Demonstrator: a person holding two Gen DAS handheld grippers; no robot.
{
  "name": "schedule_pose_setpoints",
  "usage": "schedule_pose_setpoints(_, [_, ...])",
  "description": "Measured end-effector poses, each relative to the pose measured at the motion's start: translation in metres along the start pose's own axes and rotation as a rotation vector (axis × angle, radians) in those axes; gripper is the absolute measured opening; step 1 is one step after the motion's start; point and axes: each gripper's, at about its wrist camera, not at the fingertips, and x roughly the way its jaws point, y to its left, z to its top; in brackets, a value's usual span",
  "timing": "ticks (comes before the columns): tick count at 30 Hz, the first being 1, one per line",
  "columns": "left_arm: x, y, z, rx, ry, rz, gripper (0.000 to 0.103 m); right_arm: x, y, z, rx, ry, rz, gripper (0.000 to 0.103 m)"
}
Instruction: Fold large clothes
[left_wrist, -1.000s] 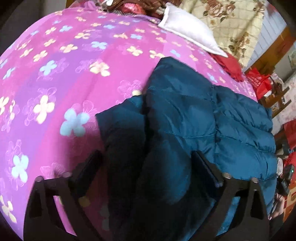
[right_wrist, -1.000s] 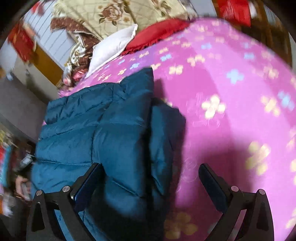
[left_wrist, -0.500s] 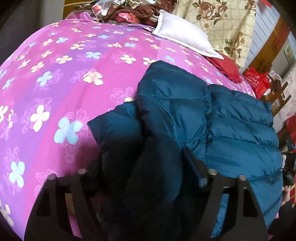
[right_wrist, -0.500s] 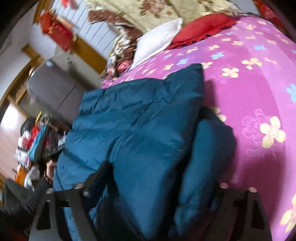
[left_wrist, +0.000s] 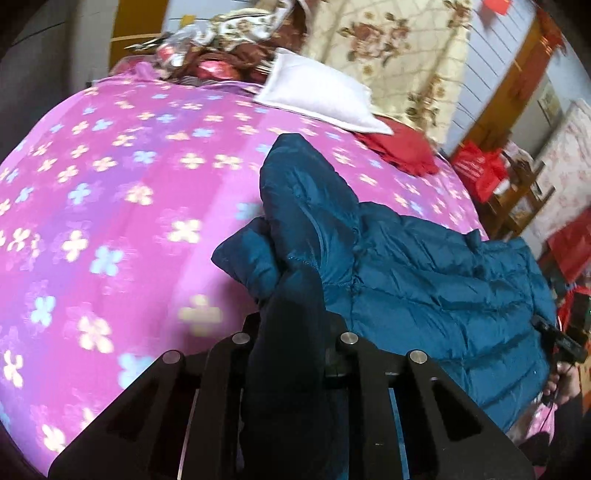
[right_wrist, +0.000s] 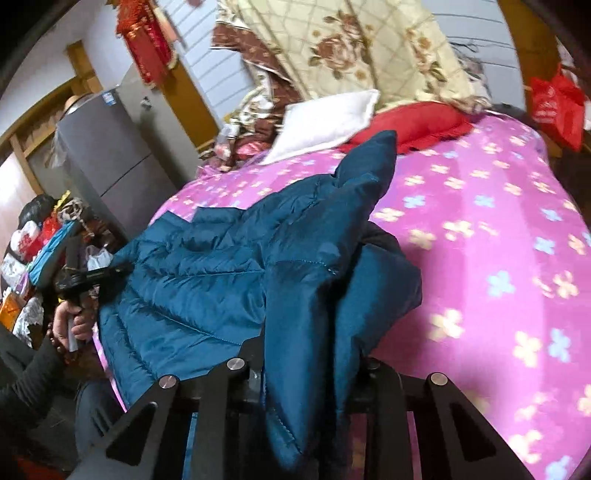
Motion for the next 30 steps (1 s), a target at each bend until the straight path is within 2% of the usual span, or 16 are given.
schedule_pose_setpoints(3, [0.026,-0.011,-0.010,0.019,0.052,0.050,0.021,0.010,-0.035,-0.016,0.092,0.058,-0.010,0.032])
schedule_pose_setpoints(4, [0.036,-0.008,-0.015,0.004,0.071,0.077,0.028,0.017,-0.049,-0.025,0.166,0.089,-0.028,0.046])
schedule_pose_setpoints(5, [0.039,-0.005,-0.017,-0.016,0.078,0.090,0.031,0.019,-0.059,-0.033,0.237,0.101,-0.031,0.052])
schedule_pose_setpoints(6, [0.040,0.001,-0.019,-0.045,0.084,0.091,0.037,0.018,-0.068,-0.039,0.303,0.093,-0.024,0.054])
schedule_pose_setpoints(8, [0.030,0.007,-0.019,-0.063,0.081,0.081,0.039,0.002,-0.084,-0.049,0.452,0.044,0.015,0.055])
schedule_pose_setpoints(11, [-0.006,0.004,-0.014,0.003,0.013,0.151,0.047,-0.041,-0.075,-0.052,0.484,-0.044,-0.018,0.055])
schedule_pose_setpoints(12, [-0.022,0.000,-0.013,0.035,-0.022,0.170,0.049,-0.055,-0.065,-0.052,0.462,-0.057,-0.052,0.056])
schedule_pose_setpoints(14, [-0.060,-0.015,-0.019,0.108,-0.106,0.196,0.065,-0.090,-0.025,-0.055,0.354,-0.092,-0.124,0.057])
schedule_pose_setpoints(16, [-0.097,-0.043,-0.035,0.194,-0.179,0.195,0.079,-0.115,0.013,-0.062,0.264,-0.125,-0.196,0.076])
schedule_pose_setpoints(18, [-0.121,-0.068,-0.055,0.258,-0.208,0.176,0.089,-0.143,0.070,-0.083,0.182,-0.228,-0.306,0.092])
schedule_pose_setpoints(19, [-0.133,-0.084,-0.072,0.293,-0.198,0.160,0.099,-0.151,0.086,-0.090,0.164,-0.265,-0.331,0.097])
schedule_pose_setpoints(20, [-0.139,-0.095,-0.085,0.312,-0.185,0.133,0.103,-0.161,0.109,-0.102,0.140,-0.303,-0.366,0.098])
schedule_pose_setpoints(22, [-0.145,-0.118,-0.124,0.357,-0.132,0.045,0.103,-0.165,0.145,-0.125,0.107,-0.302,-0.429,0.099])
schedule_pose_setpoints(24, [-0.137,-0.138,-0.162,0.398,-0.068,0.086,0.103,-0.160,0.169,-0.144,0.075,-0.259,-0.468,0.099])
schedule_pose_setpoints(27, [-0.133,-0.156,-0.211,0.456,-0.071,0.142,0.103,-0.153,0.208,-0.182,0.003,-0.218,-0.525,0.099])
schedule_pose_setpoints(30, [-0.137,-0.167,-0.247,0.453,-0.037,0.117,0.103,-0.152,0.227,-0.208,-0.031,-0.212,-0.534,0.099])
